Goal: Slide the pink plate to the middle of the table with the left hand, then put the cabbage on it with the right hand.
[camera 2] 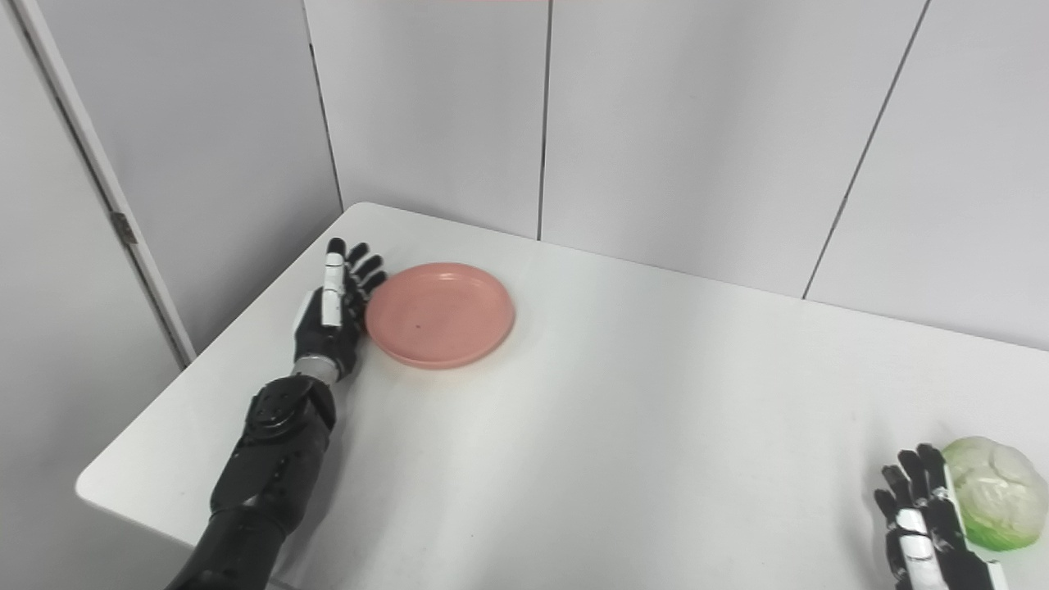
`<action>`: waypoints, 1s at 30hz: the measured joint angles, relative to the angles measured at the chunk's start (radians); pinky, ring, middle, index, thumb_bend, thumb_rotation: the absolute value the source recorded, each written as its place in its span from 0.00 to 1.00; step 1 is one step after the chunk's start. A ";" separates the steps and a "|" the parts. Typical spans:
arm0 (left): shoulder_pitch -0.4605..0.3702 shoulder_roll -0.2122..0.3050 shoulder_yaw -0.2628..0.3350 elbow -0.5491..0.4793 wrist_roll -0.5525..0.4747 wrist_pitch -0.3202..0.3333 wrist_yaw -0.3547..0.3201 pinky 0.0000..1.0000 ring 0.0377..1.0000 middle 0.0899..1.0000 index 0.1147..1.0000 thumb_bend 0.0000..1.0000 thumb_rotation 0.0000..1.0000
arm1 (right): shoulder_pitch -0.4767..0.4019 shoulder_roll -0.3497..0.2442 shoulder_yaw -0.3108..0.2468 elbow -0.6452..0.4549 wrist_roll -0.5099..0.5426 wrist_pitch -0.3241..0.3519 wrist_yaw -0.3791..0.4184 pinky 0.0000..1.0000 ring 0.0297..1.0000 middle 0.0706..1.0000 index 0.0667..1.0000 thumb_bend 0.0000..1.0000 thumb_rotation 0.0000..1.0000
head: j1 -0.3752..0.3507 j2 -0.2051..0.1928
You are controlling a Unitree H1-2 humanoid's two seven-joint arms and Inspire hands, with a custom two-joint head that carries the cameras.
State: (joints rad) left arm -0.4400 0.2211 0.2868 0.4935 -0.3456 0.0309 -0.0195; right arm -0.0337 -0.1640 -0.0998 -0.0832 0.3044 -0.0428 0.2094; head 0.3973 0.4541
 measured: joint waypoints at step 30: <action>0.057 -0.066 -0.169 -0.203 0.020 0.153 -0.116 0.94 0.93 0.90 0.89 0.82 1.00 | 0.001 0.052 0.045 -0.066 -0.109 0.051 -0.065 0.99 0.94 0.96 0.98 0.64 0.71 | -0.175 0.026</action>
State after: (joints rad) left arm -0.3833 0.1554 0.1174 0.2905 -0.3254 0.1841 -0.1360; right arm -0.0332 -0.1119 -0.0551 -0.1487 0.1955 0.0084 0.1443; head 0.2225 0.4801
